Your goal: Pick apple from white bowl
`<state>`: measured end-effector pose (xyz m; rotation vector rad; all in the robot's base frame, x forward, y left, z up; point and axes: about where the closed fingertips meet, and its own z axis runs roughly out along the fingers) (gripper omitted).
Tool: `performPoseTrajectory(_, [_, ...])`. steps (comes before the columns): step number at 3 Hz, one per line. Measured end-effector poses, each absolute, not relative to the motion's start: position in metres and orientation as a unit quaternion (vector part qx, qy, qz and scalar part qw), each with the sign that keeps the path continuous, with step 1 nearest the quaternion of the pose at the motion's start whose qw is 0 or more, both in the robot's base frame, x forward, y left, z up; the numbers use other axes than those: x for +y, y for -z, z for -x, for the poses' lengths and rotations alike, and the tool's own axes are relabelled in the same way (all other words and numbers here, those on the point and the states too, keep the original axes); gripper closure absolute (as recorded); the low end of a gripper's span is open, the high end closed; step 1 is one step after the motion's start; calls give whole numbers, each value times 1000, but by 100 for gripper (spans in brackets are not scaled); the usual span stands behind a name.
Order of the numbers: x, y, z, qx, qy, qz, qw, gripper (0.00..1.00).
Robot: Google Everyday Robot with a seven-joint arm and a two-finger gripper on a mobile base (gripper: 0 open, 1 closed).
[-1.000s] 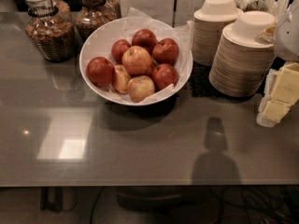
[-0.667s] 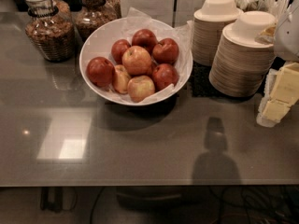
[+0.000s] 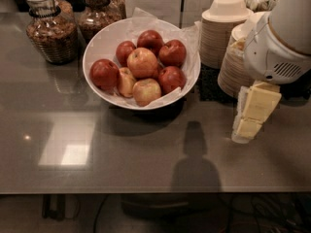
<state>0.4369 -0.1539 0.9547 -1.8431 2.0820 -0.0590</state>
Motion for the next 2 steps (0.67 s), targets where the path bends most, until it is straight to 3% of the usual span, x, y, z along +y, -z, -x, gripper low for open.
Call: performPoseTrajectory(2, [-100, -964, -468, 673, 30, 698, 244, 0])
